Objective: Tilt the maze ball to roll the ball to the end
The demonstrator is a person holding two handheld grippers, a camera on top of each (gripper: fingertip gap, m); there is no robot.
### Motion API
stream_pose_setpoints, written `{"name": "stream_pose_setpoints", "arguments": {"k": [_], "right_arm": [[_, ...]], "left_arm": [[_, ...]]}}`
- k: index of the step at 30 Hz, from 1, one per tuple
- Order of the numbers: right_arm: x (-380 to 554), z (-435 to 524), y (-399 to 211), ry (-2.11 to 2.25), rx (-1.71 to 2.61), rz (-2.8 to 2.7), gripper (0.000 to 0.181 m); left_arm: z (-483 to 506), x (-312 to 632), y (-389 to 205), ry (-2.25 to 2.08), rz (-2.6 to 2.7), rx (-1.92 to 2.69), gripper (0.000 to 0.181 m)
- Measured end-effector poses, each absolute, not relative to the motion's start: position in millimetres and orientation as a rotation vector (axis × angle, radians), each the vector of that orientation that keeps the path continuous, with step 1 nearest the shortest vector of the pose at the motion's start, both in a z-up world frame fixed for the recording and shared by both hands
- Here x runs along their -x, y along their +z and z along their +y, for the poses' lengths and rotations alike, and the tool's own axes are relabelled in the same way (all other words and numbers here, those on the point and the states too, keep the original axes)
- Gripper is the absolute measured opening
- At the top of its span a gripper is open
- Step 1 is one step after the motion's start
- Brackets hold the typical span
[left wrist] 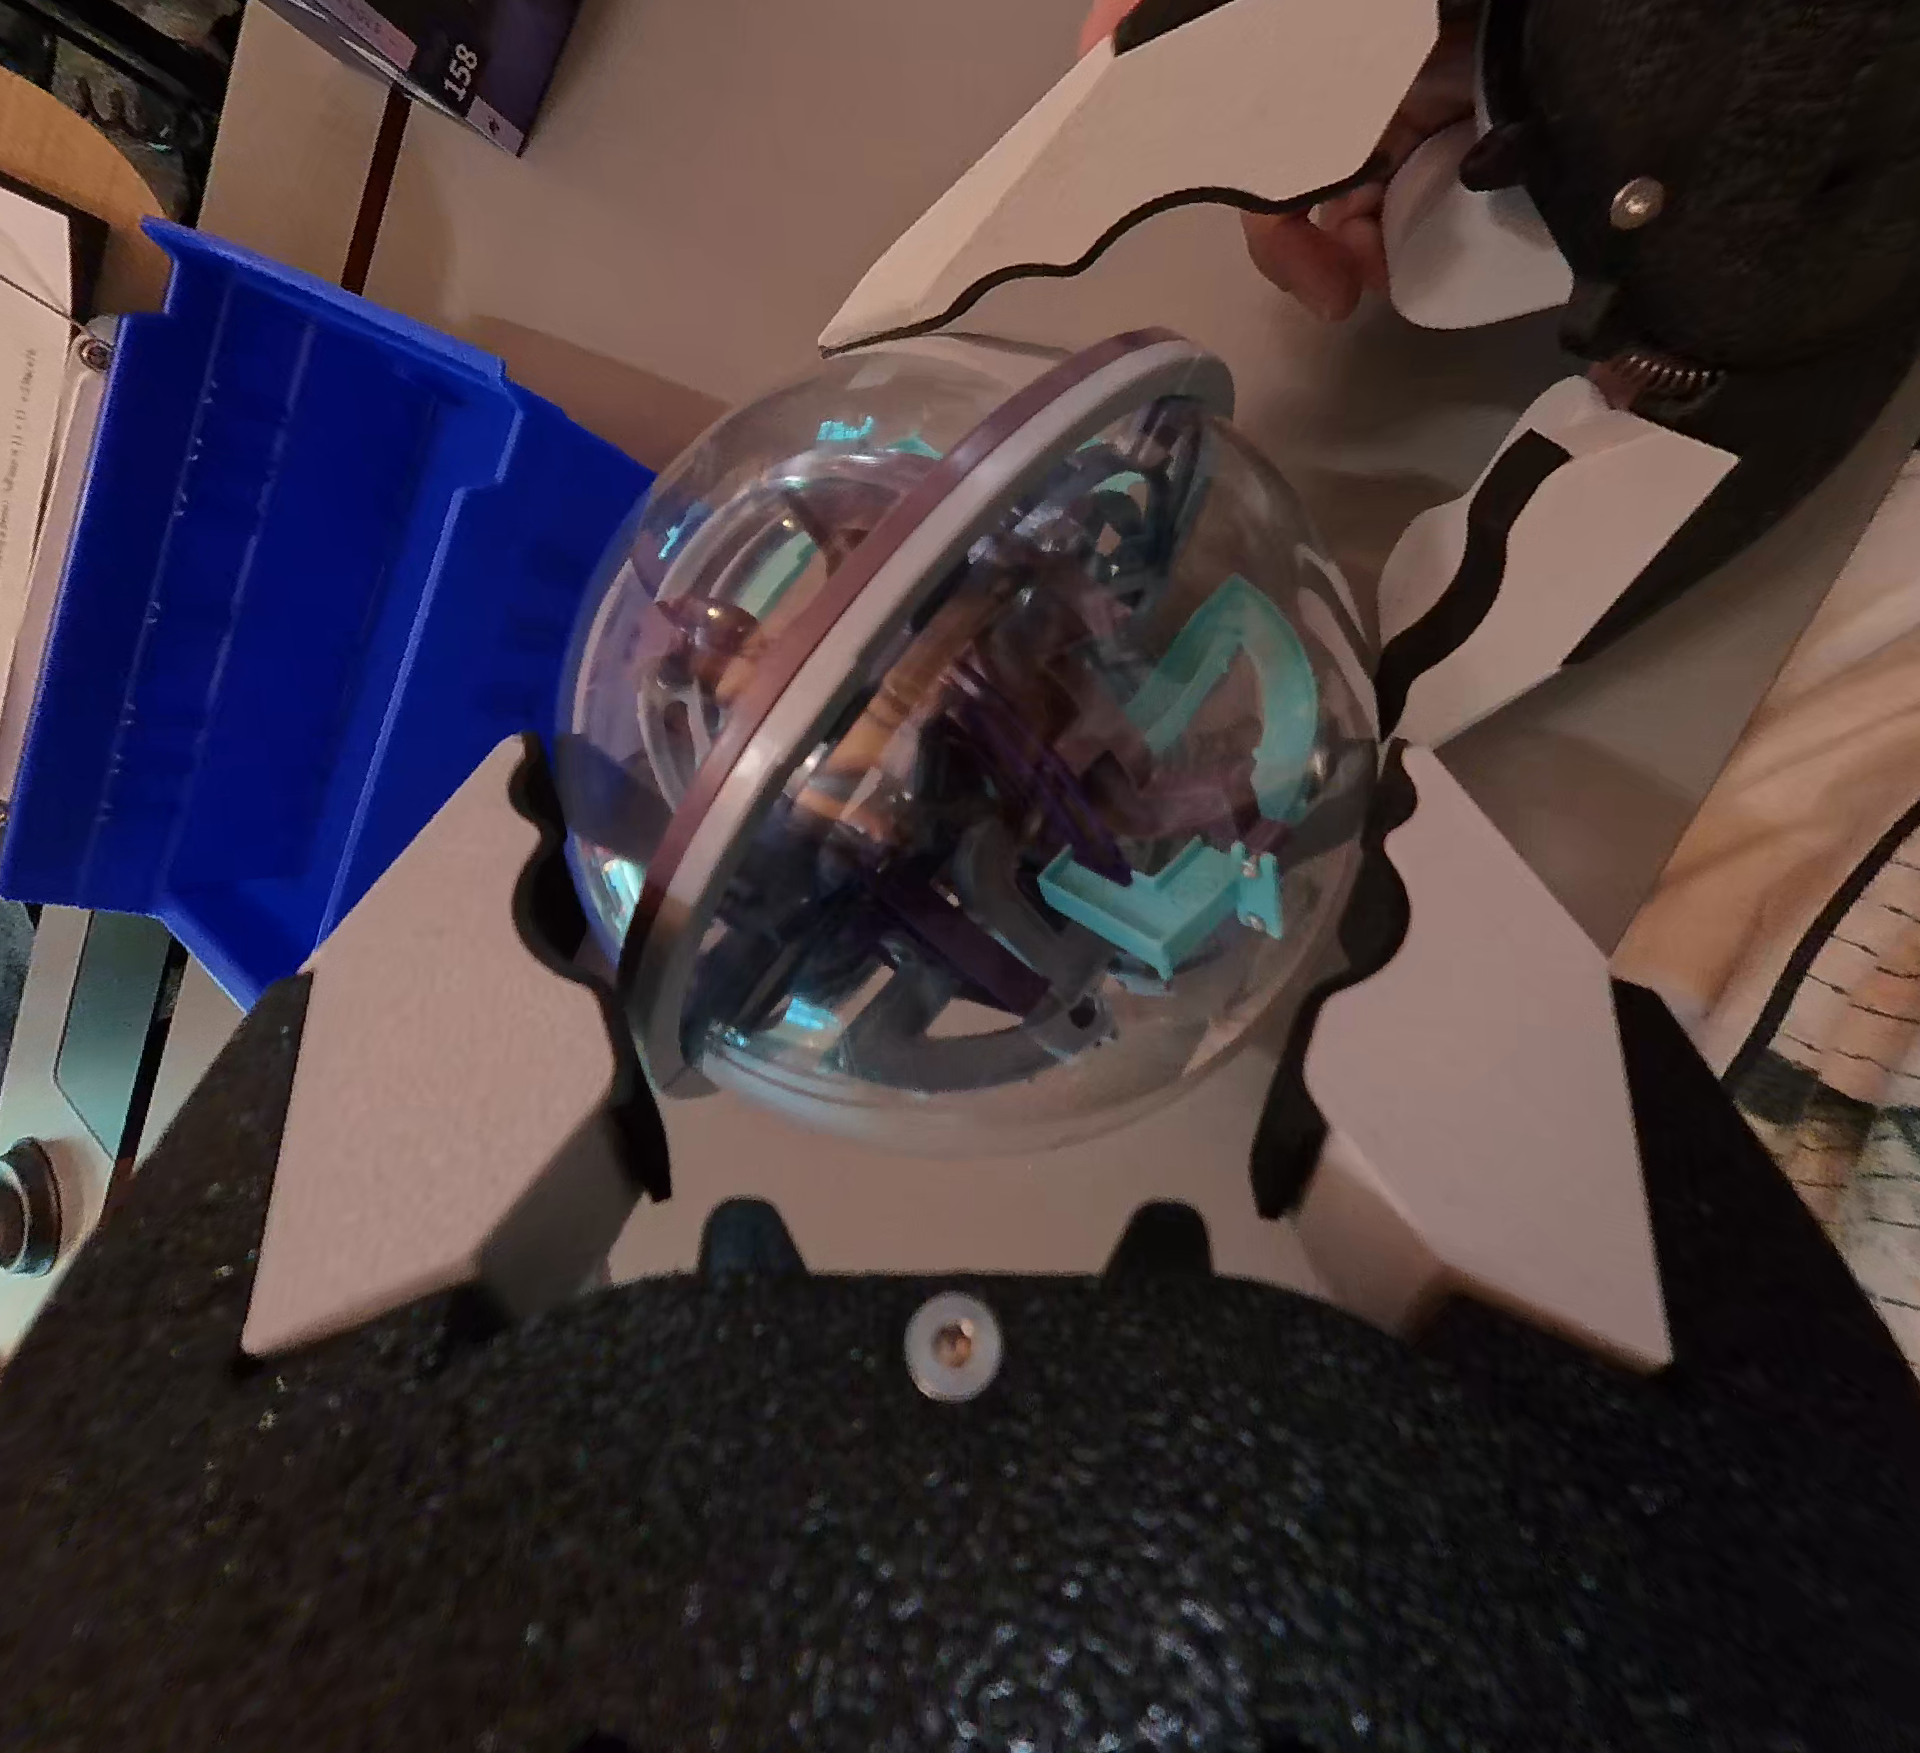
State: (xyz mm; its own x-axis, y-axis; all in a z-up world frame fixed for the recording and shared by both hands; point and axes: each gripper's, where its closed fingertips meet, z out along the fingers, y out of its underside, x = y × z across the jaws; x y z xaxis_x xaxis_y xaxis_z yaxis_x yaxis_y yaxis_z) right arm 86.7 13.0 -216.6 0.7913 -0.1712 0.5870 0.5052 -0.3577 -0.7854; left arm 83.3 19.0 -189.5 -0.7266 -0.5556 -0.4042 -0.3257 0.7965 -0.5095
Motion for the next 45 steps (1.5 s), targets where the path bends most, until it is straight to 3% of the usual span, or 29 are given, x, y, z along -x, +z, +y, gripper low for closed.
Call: {"name": "stream_pose_setpoints", "arguments": {"k": [45], "right_arm": [[-82, 13, -219, -0.758, 1.756, -0.356, 0.139]], "left_arm": [[22, -73, -192, -0.446, 2.412, 0.596, 0.145]]}}
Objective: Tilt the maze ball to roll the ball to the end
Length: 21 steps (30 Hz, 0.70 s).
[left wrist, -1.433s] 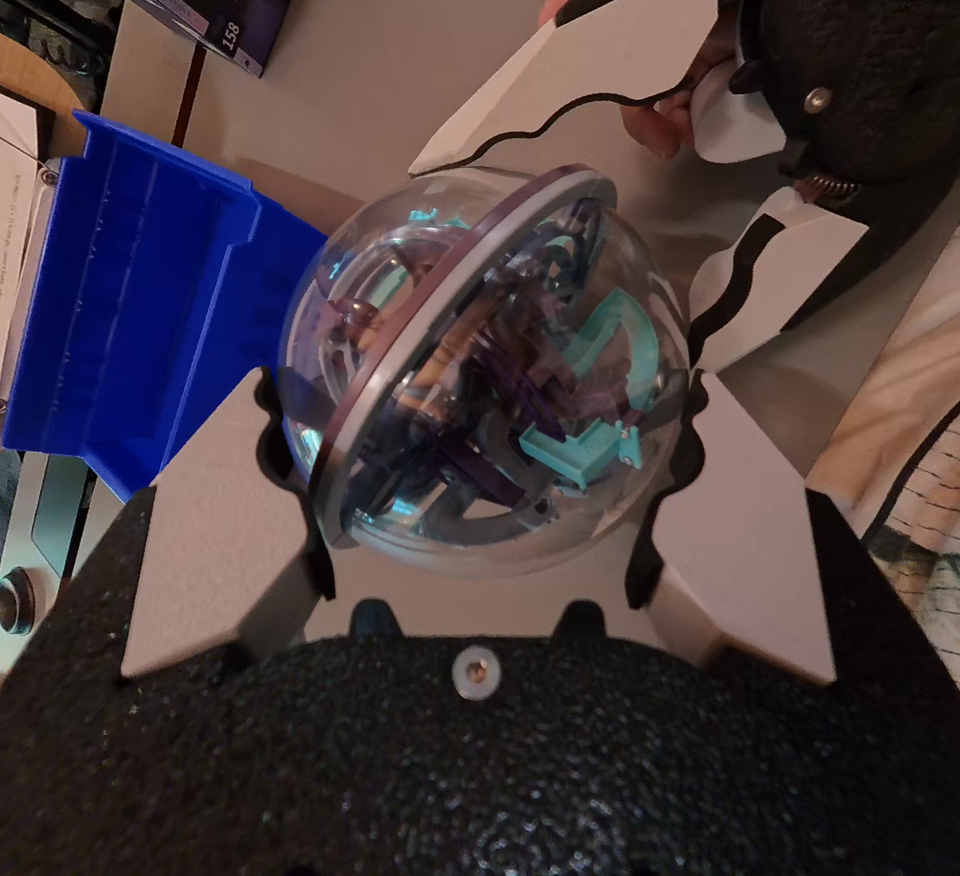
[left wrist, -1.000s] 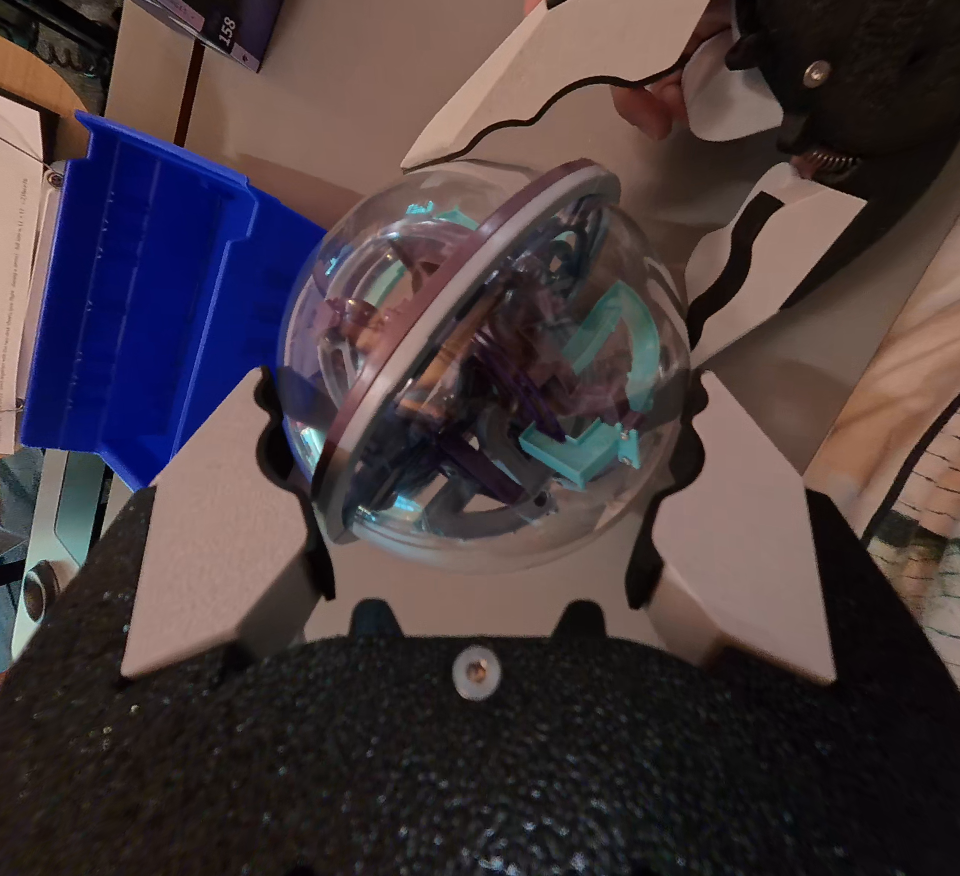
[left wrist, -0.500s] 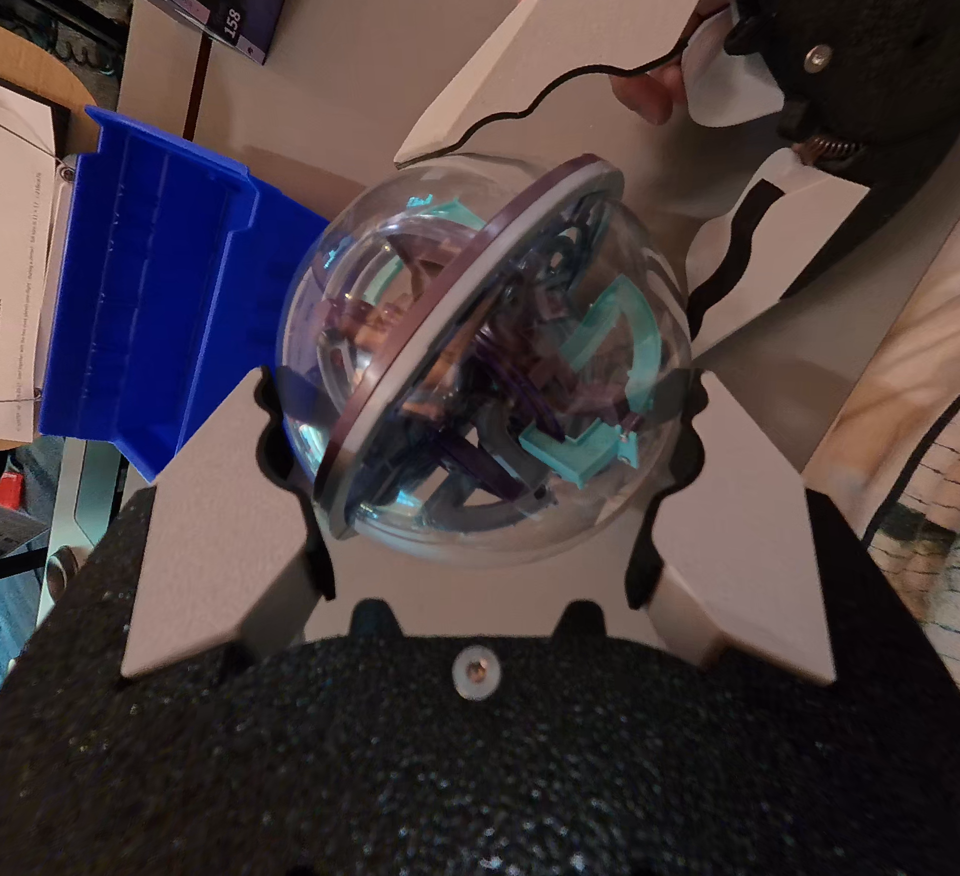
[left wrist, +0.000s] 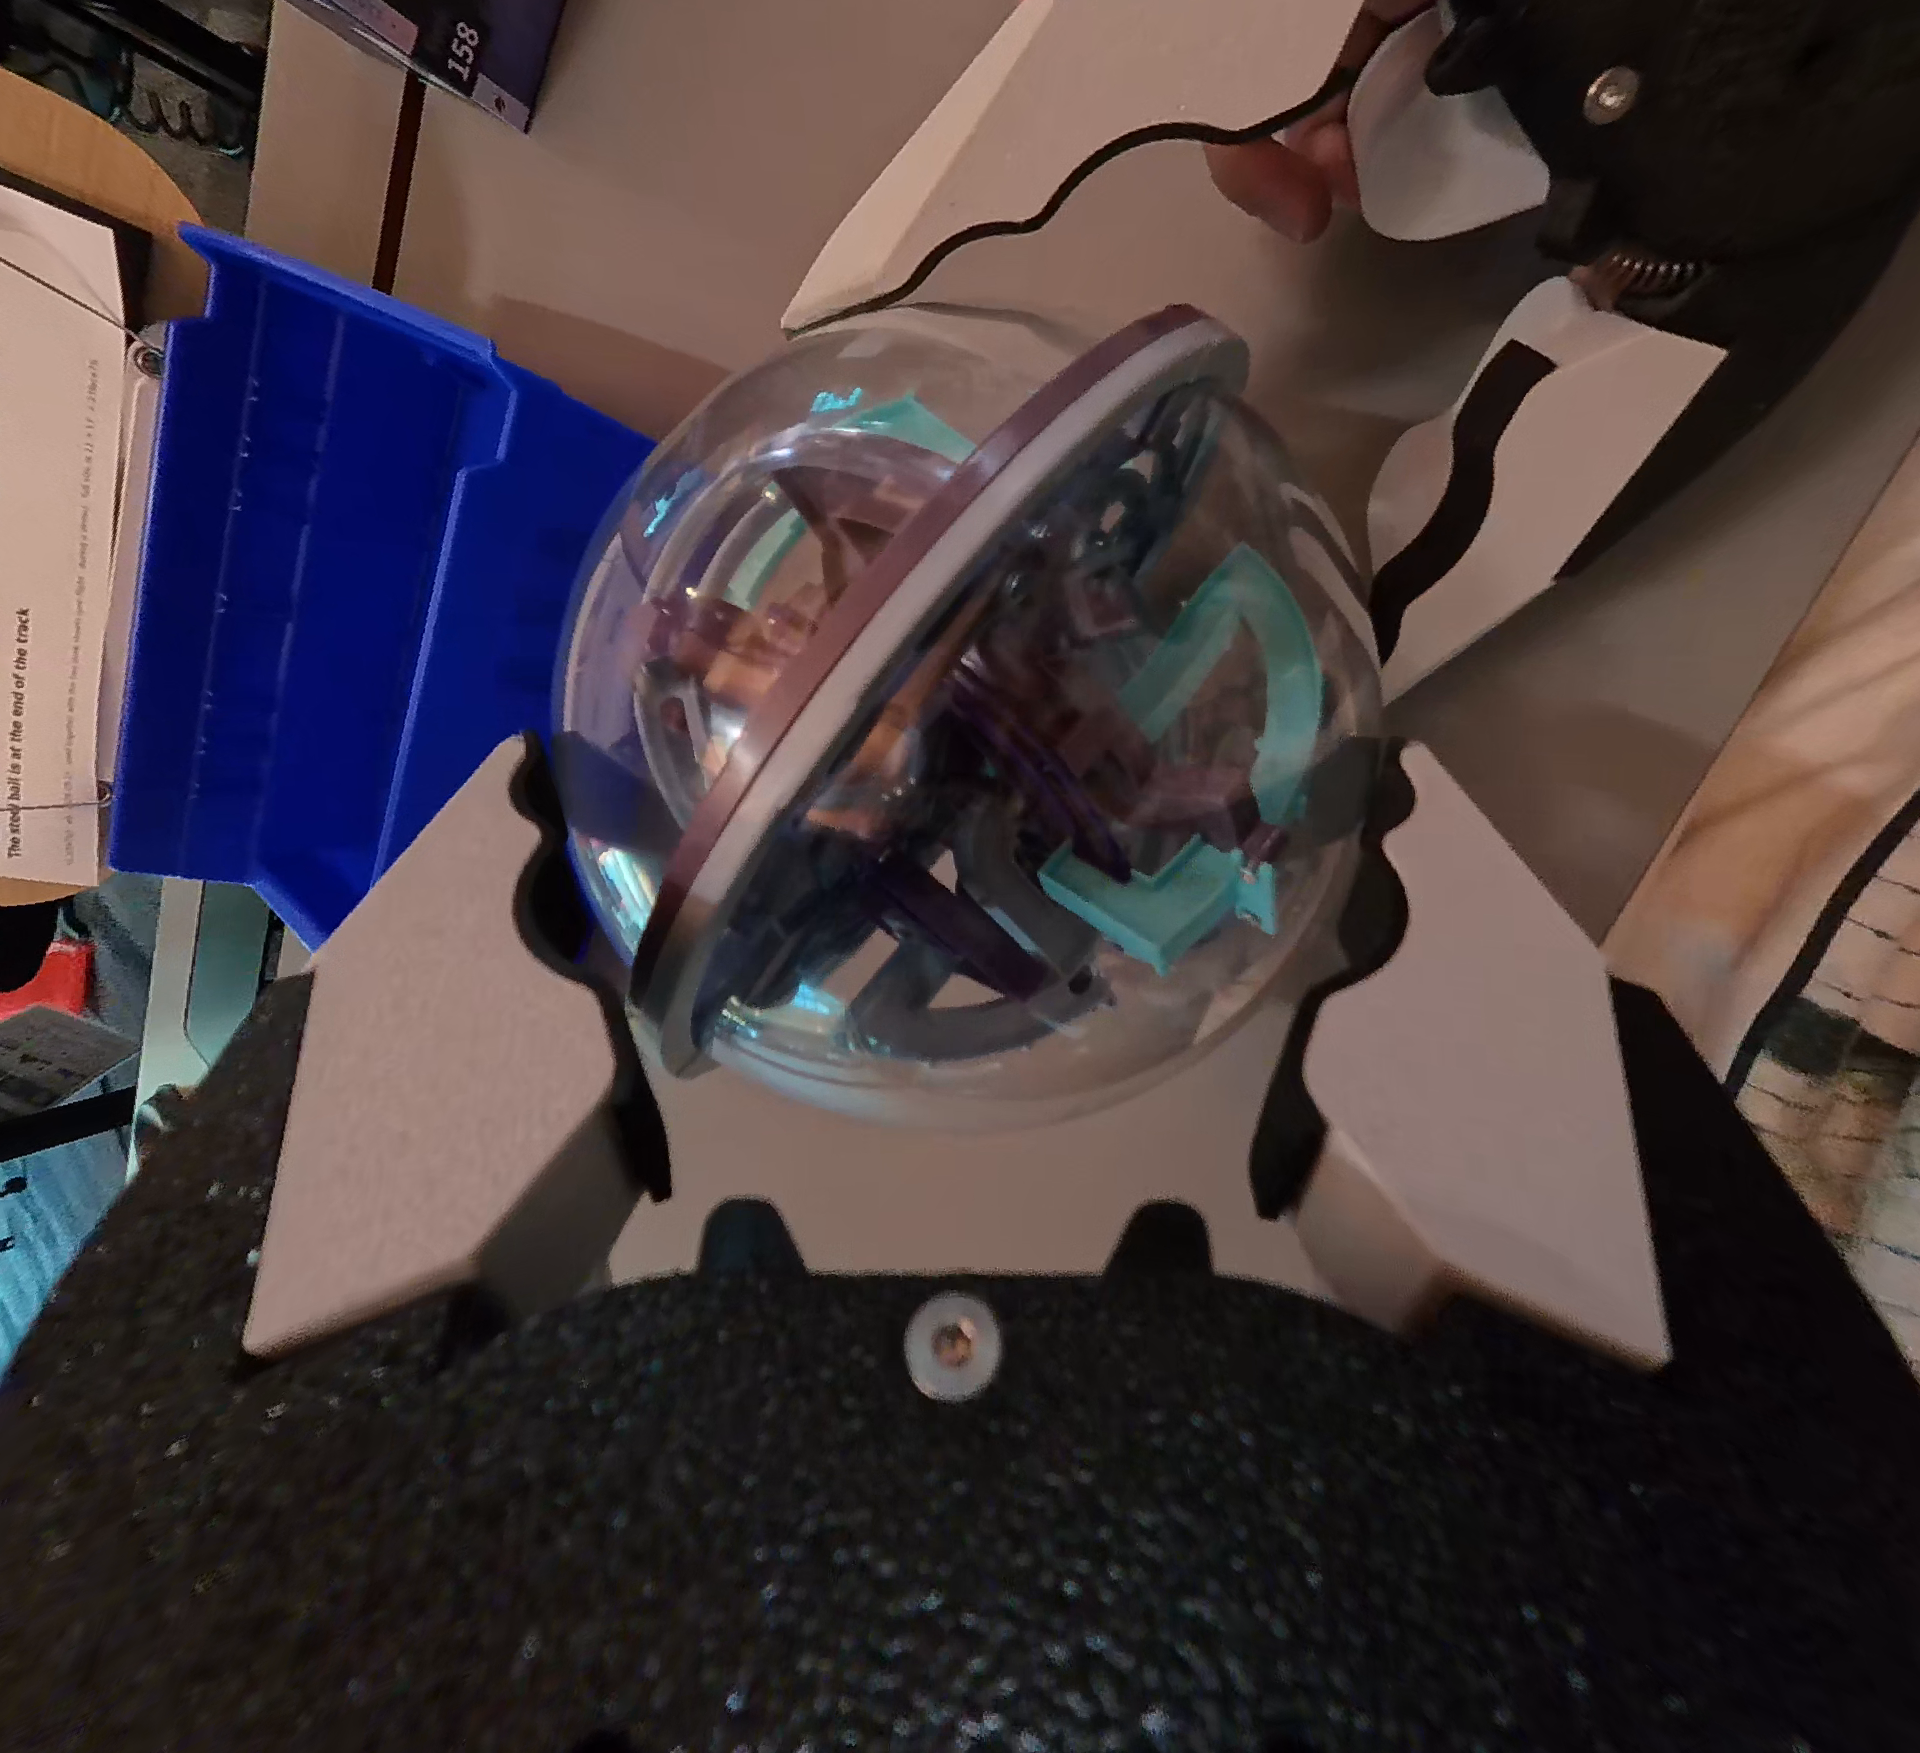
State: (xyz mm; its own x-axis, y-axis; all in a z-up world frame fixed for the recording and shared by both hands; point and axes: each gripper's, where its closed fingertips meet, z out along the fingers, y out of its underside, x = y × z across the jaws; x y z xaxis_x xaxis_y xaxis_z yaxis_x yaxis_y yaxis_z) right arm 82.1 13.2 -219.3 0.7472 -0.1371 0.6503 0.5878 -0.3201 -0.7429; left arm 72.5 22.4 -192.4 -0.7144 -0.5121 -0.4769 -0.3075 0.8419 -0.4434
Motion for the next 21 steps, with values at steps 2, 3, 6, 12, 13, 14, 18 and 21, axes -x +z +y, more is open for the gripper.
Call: {"name": "stream_pose_setpoints", "arguments": {"k": [2, 3, 6, 12, 13, 14, 18, 21], "right_arm": [[-81.9, 13.3, -219.9, -0.756, 1.756, -0.358, 0.139], [-82.0, 13.2, -220.1, -0.756, 1.756, -0.358, 0.139], [-82.3, 12.7, -220.7, -0.756, 1.759, -0.36, 0.139], [-83.2, 11.5, -222.1, -0.754, 1.766, -0.366, 0.139], [-83.4, 11.3, -222.4, -0.753, 1.767, -0.365, 0.139], [-83.5, 11.1, -222.5, -0.751, 1.767, -0.364, 0.139], [-85.1, 10.9, -222.7, -0.746, 1.767, -0.351, 0.139], [-85.8, 10.2, -223.0, -0.737, 1.769, -0.344, 0.139]], "left_arm": [[22.9, -71.6, -192.9, -0.428, 2.415, 0.591, 0.145], [22.8, -71.4, -192.9, -0.422, 2.415, 0.591, 0.145], [22.3, -71.2, -193.1, -0.408, 2.413, 0.594, 0.145], [20.0, -70.7, -193.3, -0.387, 2.401, 0.598, 0.145], [19.7, -70.7, -193.2, -0.384, 2.4, 0.598, 0.145], [19.4, -70.8, -193.3, -0.379, 2.402, 0.597, 0.145], [19.3, -72.5, -193.4, -0.36, 2.418, 0.599, 0.145], [18.3, -73.3, -193.4, -0.349, 2.423, 0.603, 0.145]]}}
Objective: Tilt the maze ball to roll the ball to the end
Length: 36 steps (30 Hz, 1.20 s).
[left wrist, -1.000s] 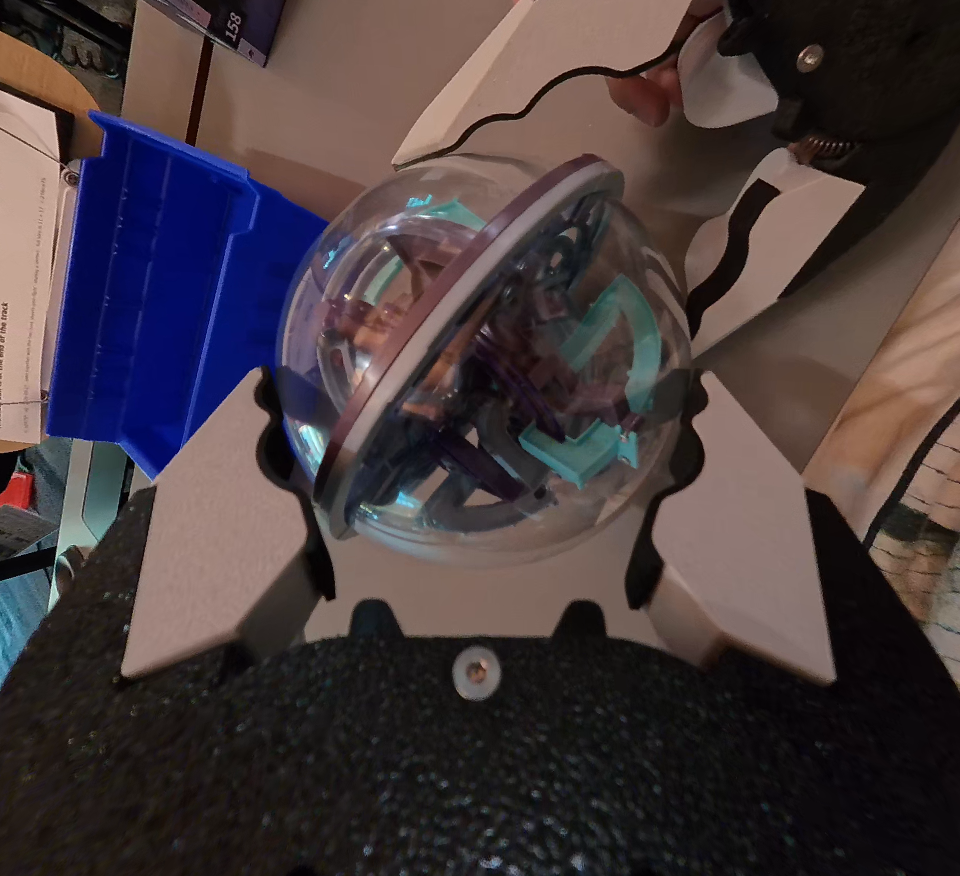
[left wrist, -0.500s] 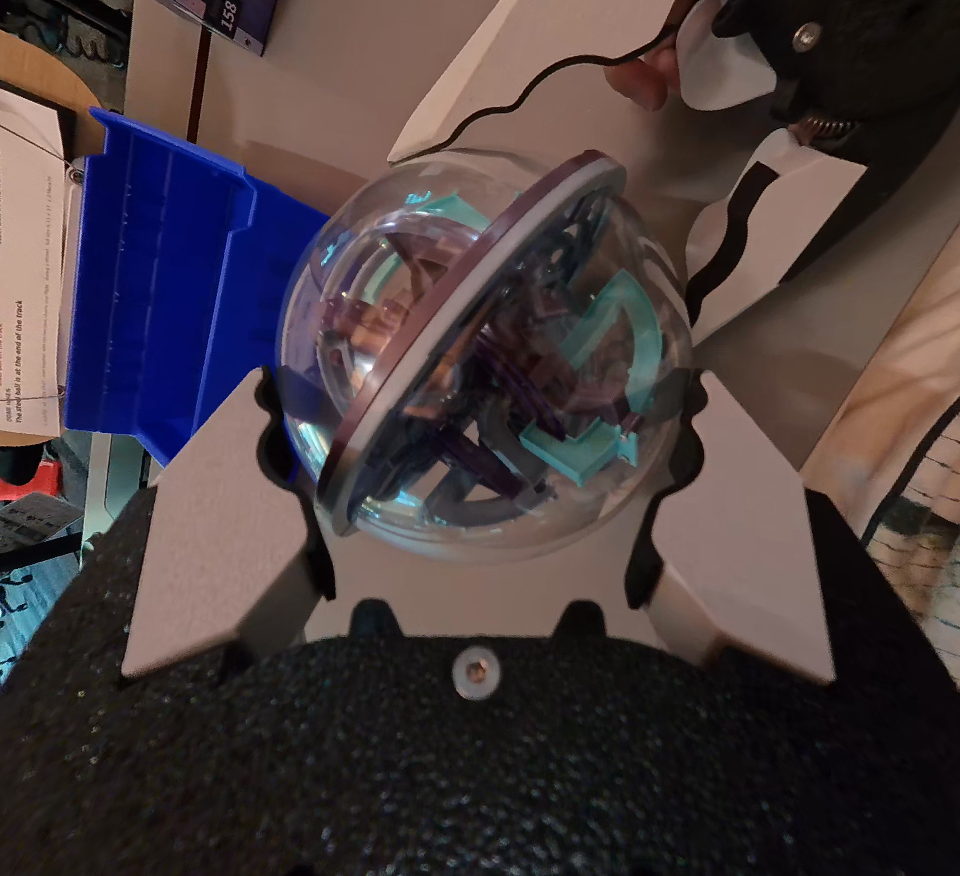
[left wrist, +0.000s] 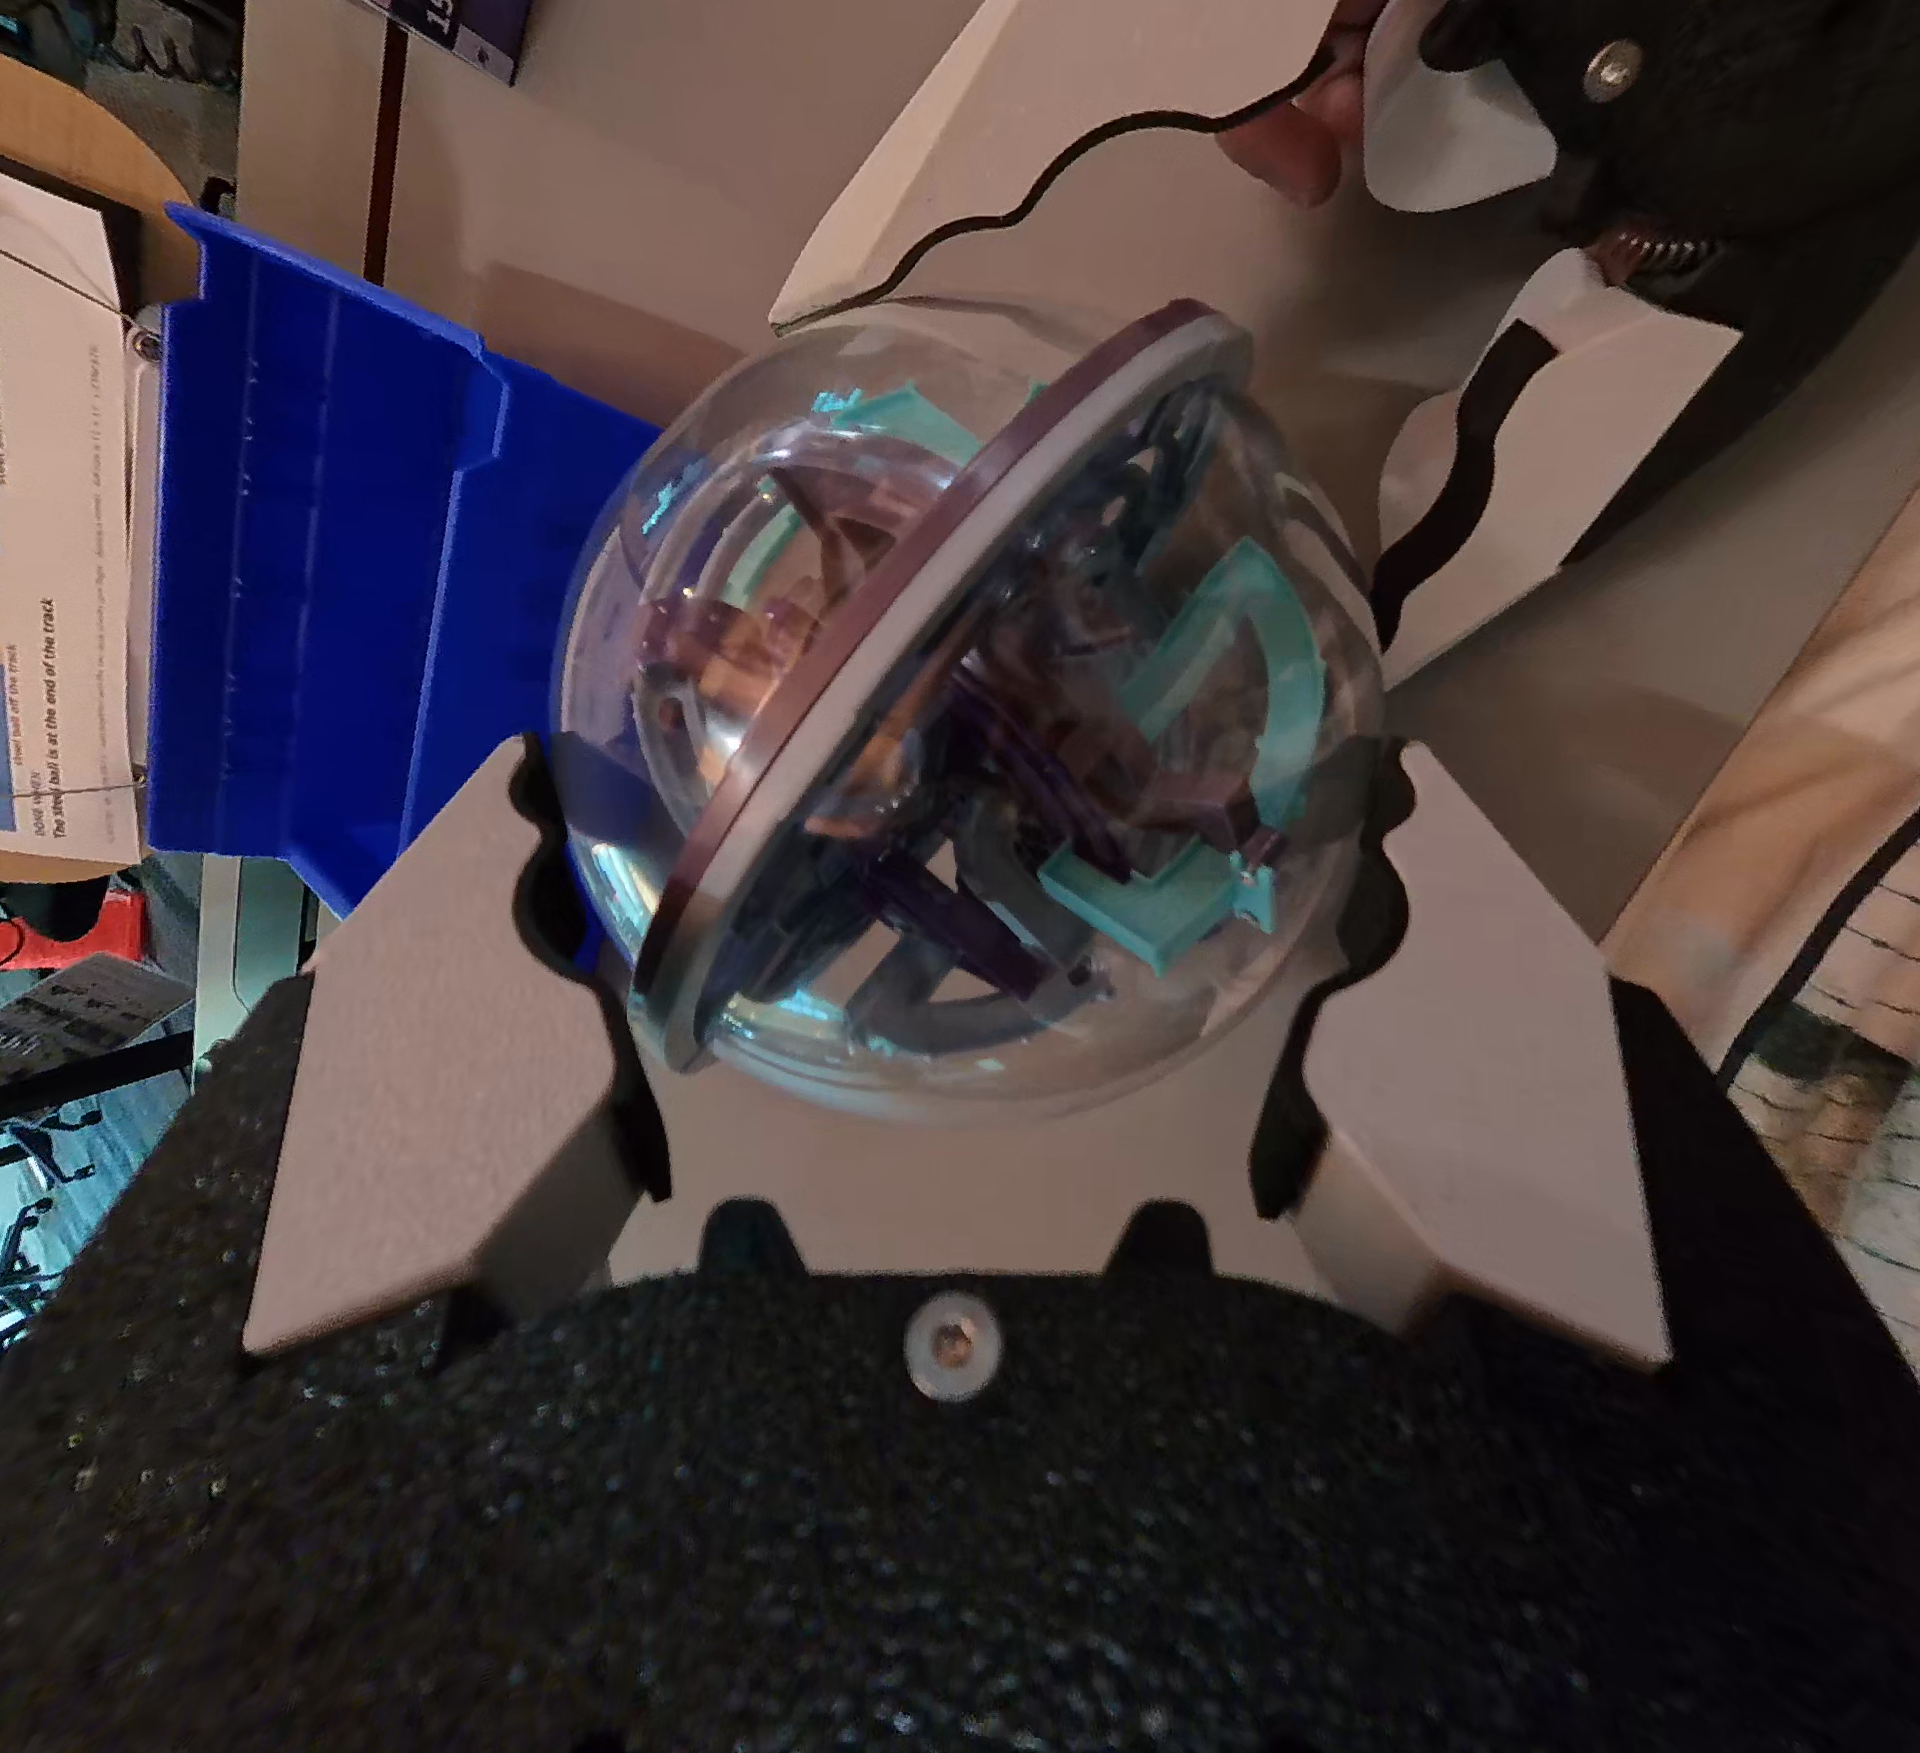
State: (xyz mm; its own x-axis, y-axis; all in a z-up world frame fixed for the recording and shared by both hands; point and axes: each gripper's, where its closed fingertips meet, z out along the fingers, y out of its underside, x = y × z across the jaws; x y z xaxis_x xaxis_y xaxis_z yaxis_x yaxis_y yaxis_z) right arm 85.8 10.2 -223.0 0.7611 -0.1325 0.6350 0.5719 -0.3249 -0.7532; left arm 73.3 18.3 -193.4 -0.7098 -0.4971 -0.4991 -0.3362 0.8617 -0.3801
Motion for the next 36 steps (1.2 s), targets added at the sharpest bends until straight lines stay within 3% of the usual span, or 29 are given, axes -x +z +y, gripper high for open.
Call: {"name": "stream_pose_setpoints", "arguments": {"k": [13, 21, 36], "right_arm": [[-81, 12, -212, -0.666, 1.73, -0.305, 0.135], [-77, 23, -183, -0.647, 1.713, -0.351, 0.157], [-62, 49, -187, -0.719, 1.79, -0.708, 0.158]], "left_arm": [[24, -80, -192, -0.424, 2.491, 0.624, 0.145], [20, -84, -191, -0.441, 2.502, 0.626, 0.145], [21, -84, -191, -0.461, 2.55, 0.59, 0.144]]}}
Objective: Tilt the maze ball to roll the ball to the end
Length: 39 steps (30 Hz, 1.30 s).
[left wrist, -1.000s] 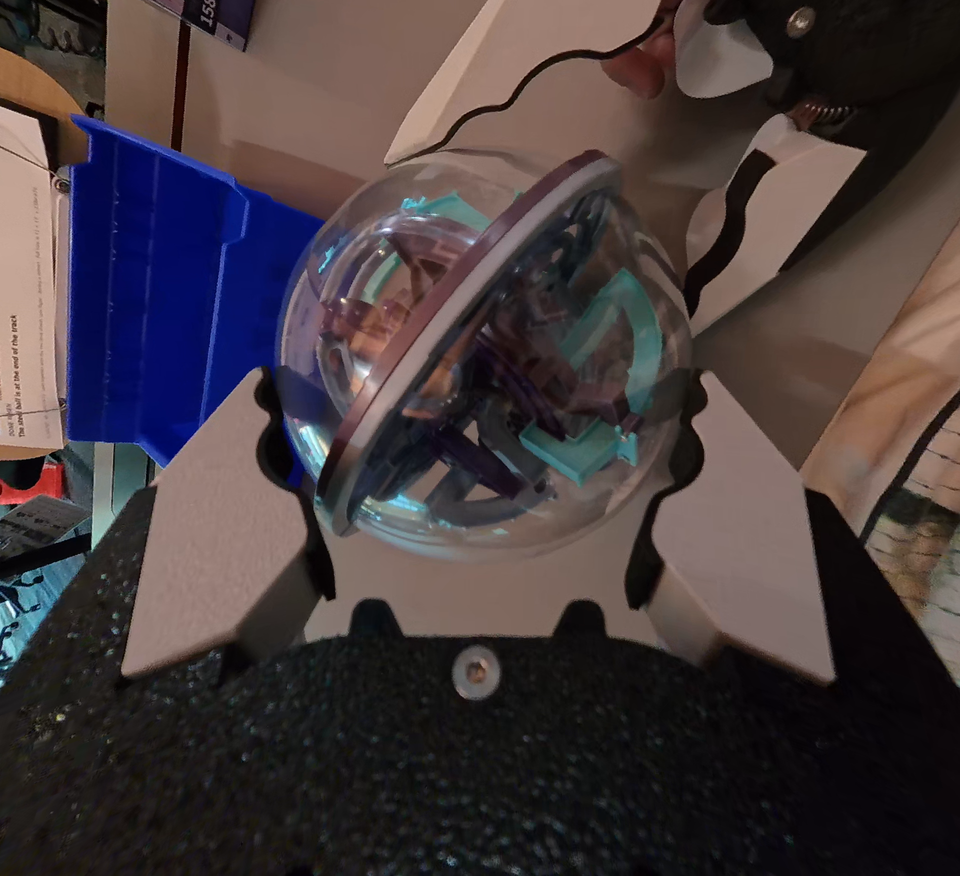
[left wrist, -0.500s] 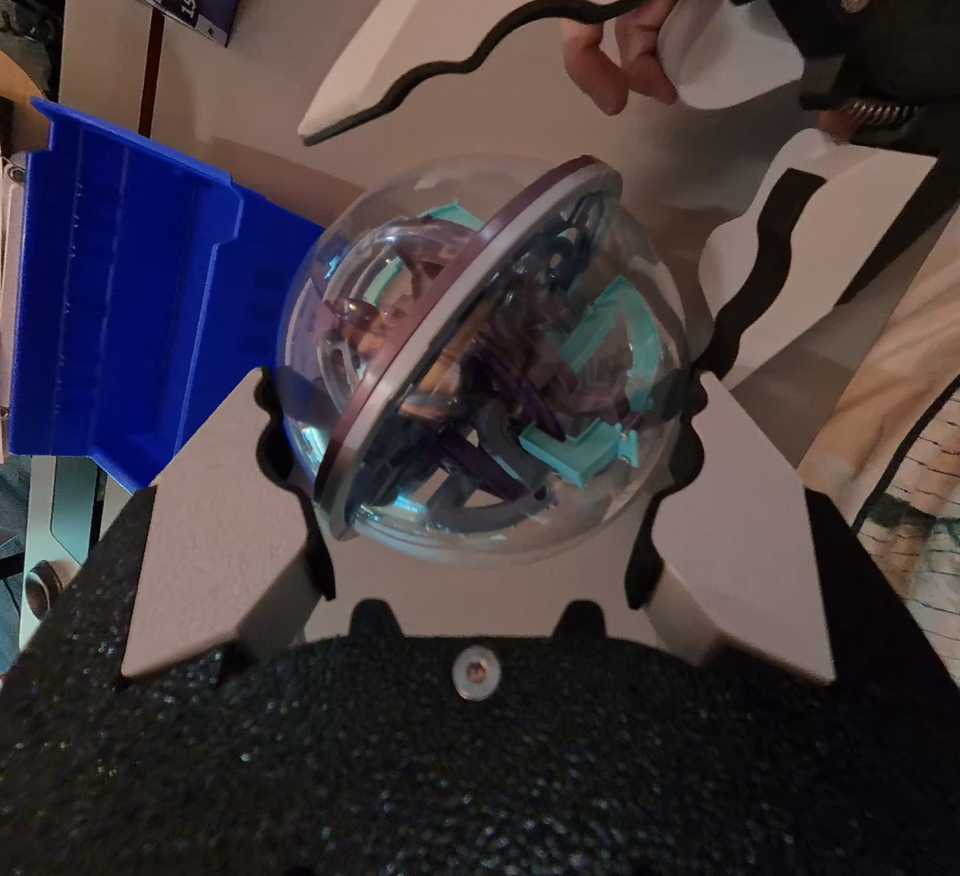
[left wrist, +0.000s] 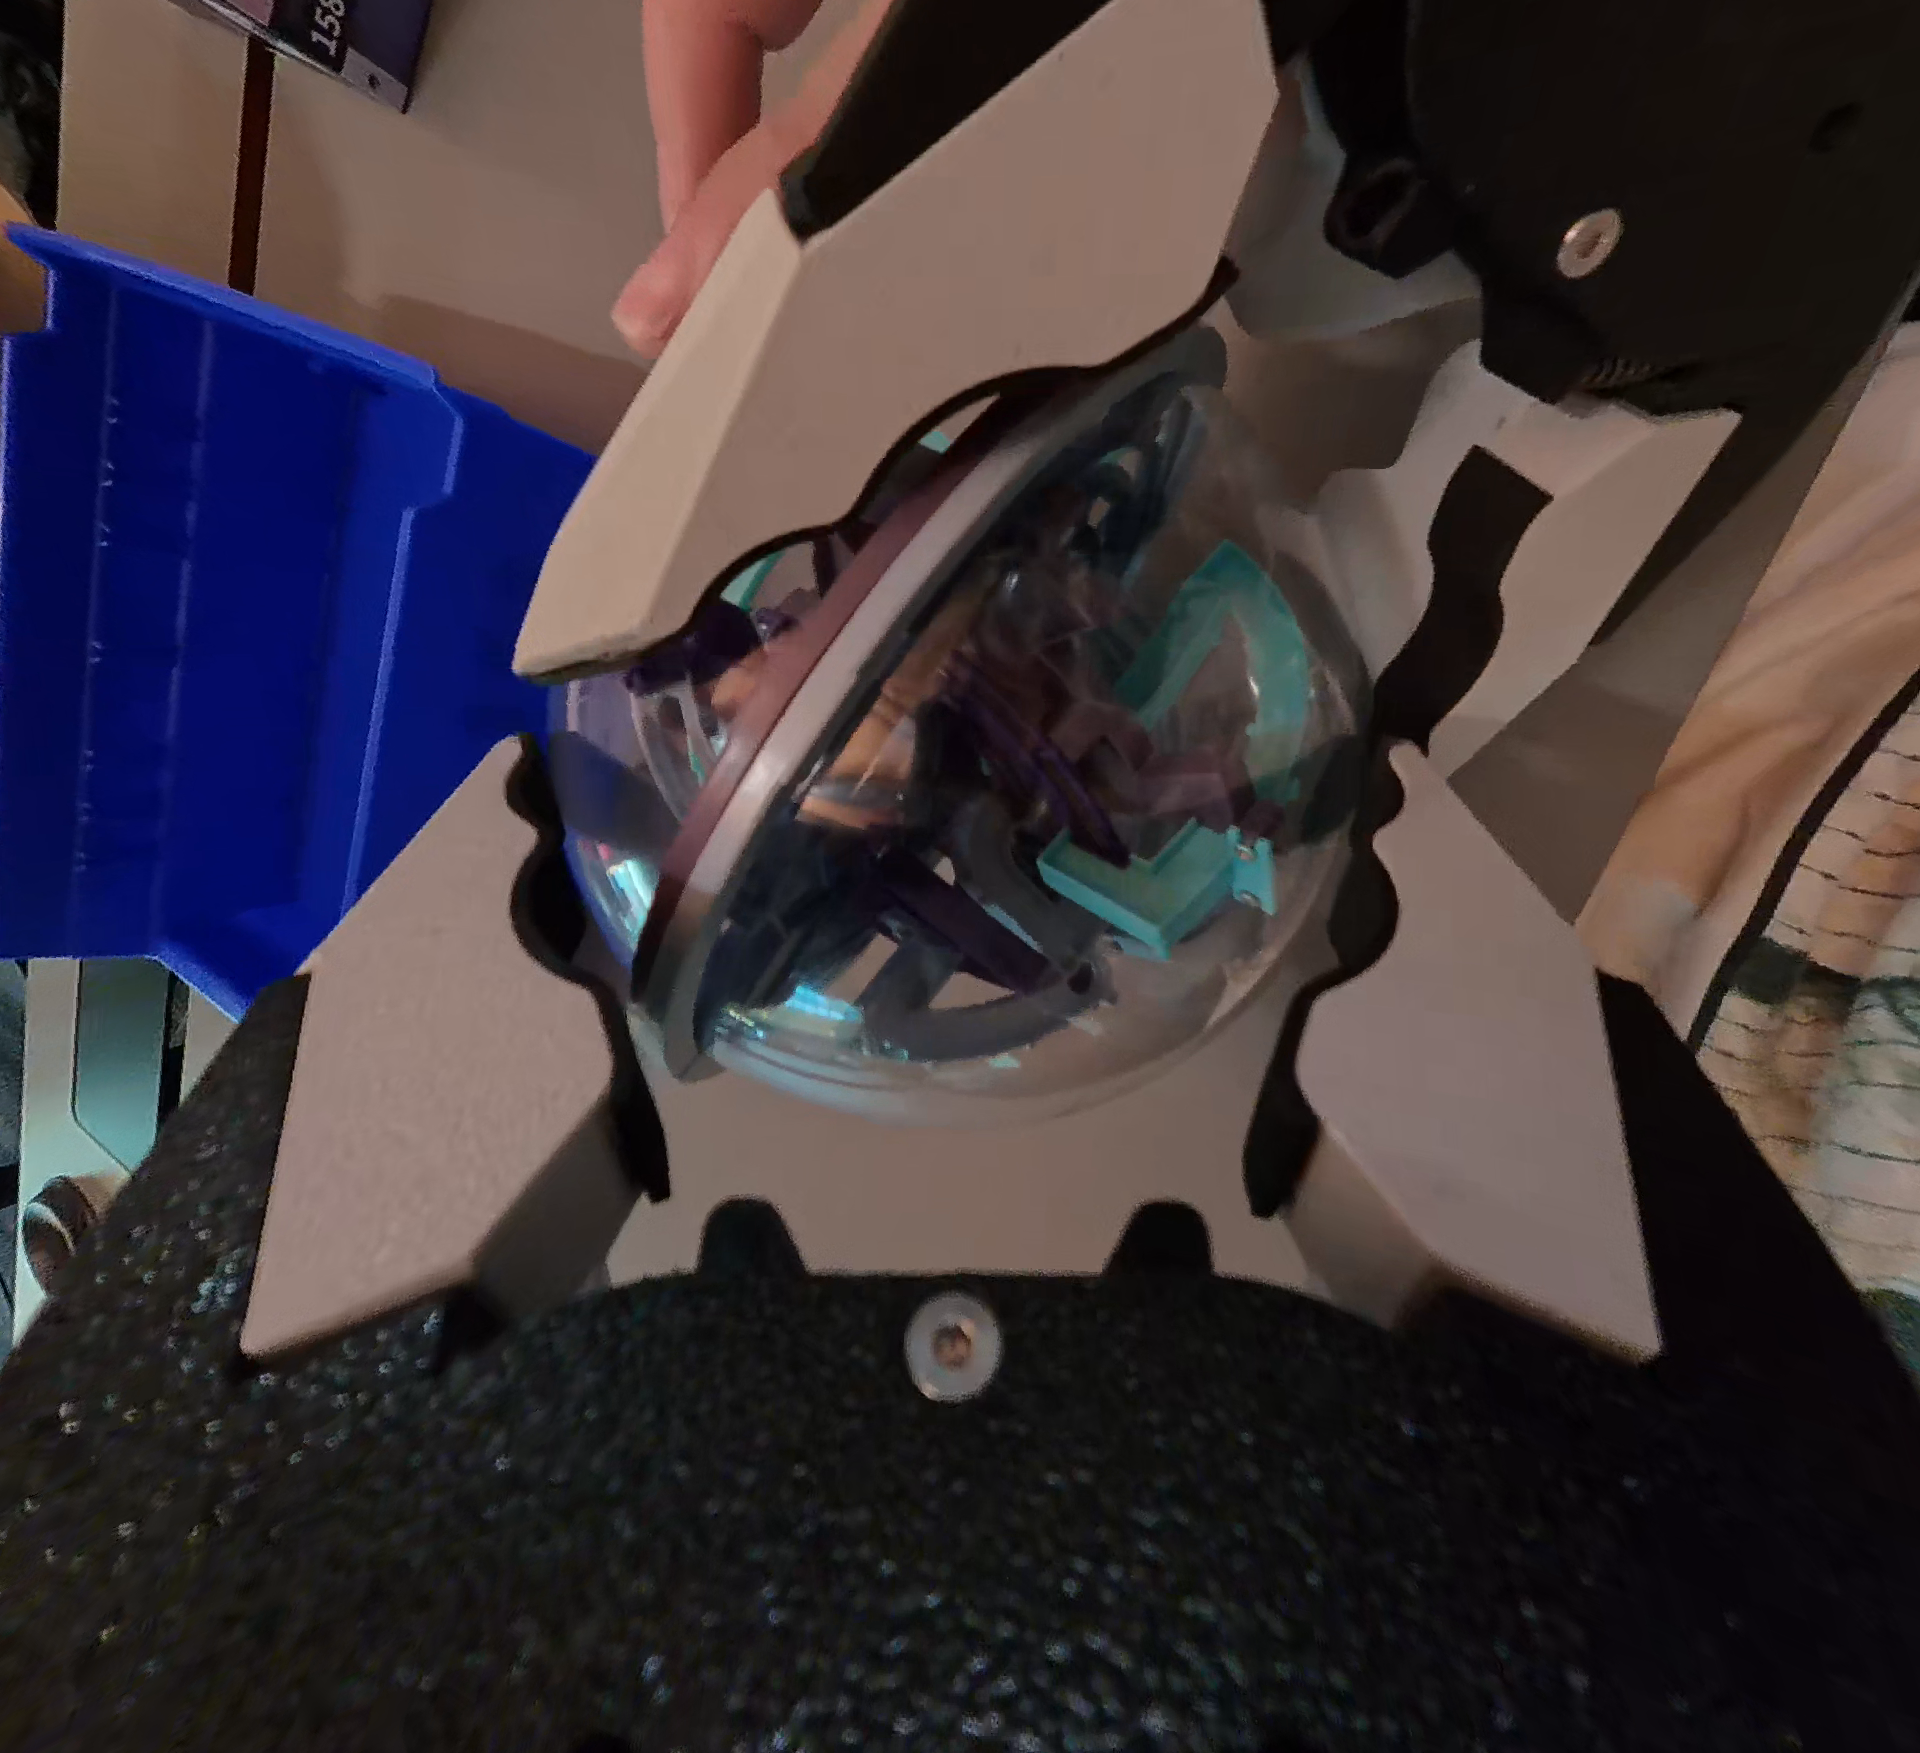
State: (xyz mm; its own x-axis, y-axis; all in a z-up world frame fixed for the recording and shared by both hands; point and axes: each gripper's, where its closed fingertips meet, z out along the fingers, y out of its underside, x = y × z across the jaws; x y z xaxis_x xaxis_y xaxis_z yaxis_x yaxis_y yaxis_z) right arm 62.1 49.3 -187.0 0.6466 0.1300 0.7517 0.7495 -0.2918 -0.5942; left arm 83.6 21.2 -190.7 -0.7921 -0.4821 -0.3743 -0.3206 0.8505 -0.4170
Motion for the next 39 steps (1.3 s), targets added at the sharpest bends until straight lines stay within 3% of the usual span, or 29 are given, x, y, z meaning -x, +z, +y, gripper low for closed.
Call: {"name": "stream_pose_setpoints", "arguments": {"k": [17, 25, 39], "right_arm": [[-60, 52, -187, -0.75, 1.794, -0.706, 0.158], [-60, 48, -188, -0.765, 1.785, -0.705, 0.158], [-64, 37, -188, -0.786, 1.758, -0.646, 0.158]], "left_arm": [[25, -83, -187, -0.713, 2.665, 0.486, 0.144], [35, -82, -208, -0.672, 2.803, 0.426, 0.158], [27, -82, -208, -0.529, 2.828, 0.487, 0.158]]}}
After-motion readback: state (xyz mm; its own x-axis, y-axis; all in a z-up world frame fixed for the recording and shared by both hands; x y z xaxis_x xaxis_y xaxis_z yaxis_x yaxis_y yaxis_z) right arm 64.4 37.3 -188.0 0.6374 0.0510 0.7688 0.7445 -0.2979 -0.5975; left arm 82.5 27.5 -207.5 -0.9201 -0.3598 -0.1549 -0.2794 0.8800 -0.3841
